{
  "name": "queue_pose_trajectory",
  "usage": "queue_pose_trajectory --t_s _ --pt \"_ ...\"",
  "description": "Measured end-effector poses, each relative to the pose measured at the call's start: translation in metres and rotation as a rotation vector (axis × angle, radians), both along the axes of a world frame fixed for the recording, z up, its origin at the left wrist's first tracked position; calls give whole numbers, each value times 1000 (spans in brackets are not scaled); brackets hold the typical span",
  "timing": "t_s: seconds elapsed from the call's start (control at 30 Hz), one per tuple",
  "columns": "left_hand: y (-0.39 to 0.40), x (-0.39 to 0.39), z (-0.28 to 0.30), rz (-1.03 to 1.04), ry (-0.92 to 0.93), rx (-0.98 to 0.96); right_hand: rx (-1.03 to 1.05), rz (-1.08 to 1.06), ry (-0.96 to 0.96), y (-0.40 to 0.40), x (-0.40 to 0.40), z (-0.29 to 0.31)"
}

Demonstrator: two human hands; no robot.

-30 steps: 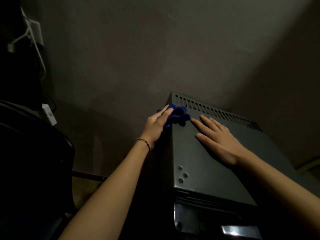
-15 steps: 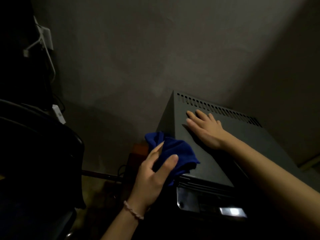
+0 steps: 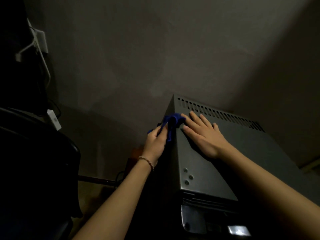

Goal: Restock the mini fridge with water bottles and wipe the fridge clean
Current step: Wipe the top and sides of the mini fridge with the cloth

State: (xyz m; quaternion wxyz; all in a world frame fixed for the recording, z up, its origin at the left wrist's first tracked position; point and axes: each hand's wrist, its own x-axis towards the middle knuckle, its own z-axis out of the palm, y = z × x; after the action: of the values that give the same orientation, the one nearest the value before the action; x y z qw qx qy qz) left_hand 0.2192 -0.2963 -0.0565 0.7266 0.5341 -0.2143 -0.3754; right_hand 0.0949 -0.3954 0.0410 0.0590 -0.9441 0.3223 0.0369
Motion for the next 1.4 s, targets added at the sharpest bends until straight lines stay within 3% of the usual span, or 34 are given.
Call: queue_pose_trajectory --t_s 0.27,0.5,0.7,0.83,1.0,1.17,1.4 --pt "-60 42 13 47 -128 -161 -12 15 -13 -3 -1 -1" --pt "-70 52 -6 18 -61 -28 5 7 -28 -3 0 -1" --pt "-22 20 -40 11 3 92 8 3 -32 -1 -1 1" --pt "28 -23 -54 80 -31 -39 12 -5 -23 0 0 3" --pt "96 -73 -29 61 -167 -227 -1 -17 -14 4 0 2" --pt "142 -104 8 78 -369 -239 -10 -37 6 7 1 2" --pt "134 -102 15 96 -391 -252 -24 -32 12 5 1 1"
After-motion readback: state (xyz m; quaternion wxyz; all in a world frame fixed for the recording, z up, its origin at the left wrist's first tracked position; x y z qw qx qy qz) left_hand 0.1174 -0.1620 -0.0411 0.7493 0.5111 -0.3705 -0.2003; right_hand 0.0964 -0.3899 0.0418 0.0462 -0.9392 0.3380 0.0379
